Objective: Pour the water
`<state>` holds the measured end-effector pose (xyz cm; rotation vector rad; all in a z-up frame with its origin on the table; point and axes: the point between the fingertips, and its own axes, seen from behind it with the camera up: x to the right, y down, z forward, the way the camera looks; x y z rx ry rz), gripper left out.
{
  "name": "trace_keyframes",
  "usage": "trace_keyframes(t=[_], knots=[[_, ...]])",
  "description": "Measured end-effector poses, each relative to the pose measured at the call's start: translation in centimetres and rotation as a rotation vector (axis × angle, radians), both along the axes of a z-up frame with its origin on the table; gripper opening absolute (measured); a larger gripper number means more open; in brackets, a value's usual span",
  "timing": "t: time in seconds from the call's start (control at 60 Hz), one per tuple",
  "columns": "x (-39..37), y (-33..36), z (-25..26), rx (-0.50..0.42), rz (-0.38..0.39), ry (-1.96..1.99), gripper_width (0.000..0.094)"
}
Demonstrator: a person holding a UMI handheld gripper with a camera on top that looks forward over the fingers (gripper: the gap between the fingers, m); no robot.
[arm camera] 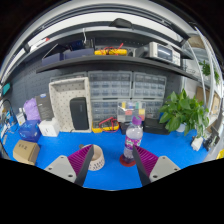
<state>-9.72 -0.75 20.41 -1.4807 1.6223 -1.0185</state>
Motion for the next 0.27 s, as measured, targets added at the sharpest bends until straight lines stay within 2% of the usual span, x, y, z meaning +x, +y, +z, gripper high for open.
trace_keyframes(t=[0.267], knots=[[-1.3, 1.8, 1.0, -0.007, 0.008, 0.018, 0.0786]])
